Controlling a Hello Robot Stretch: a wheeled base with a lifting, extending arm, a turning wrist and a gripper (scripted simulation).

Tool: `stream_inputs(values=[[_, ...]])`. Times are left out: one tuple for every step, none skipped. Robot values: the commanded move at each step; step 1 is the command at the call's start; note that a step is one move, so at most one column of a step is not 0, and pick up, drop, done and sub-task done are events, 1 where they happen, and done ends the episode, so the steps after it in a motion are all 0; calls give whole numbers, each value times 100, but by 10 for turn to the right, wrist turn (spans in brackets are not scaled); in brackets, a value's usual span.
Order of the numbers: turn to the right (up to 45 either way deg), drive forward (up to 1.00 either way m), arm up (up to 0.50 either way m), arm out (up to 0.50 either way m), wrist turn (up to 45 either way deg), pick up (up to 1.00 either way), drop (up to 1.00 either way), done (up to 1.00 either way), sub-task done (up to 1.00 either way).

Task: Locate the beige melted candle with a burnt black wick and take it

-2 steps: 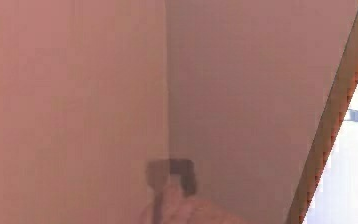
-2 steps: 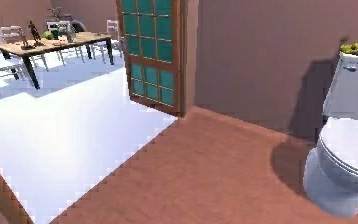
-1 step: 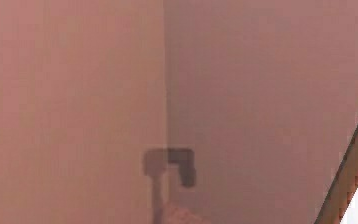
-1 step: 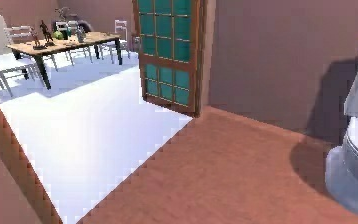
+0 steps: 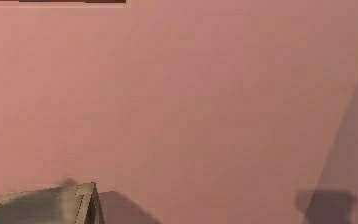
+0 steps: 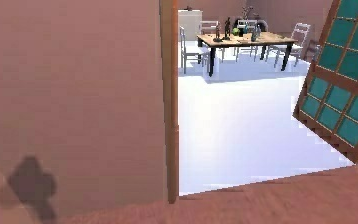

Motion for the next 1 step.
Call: stream_inputs(values=[[-90, 0, 0, 0, 0, 0, 0, 0, 0]])
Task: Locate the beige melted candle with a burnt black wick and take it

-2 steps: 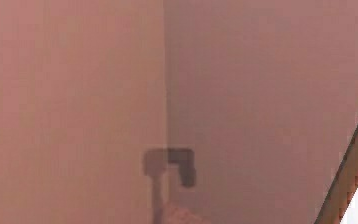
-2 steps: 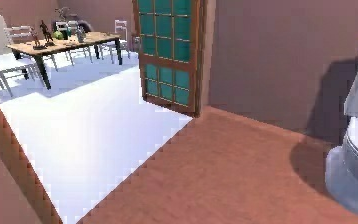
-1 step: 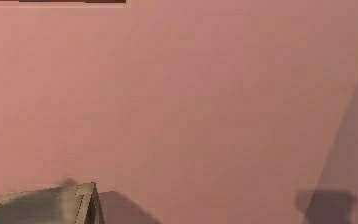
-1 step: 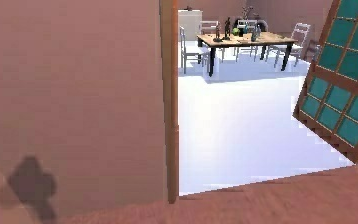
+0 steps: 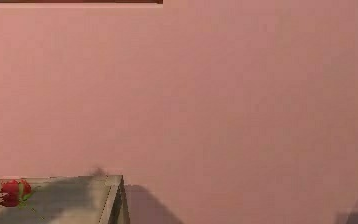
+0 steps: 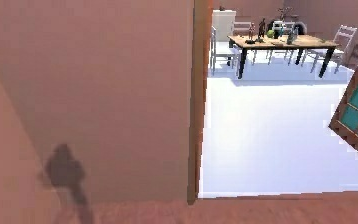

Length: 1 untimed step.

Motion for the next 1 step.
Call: stream_inputs(values=[[0, 50, 0, 0, 0, 0, 0, 0, 0]])
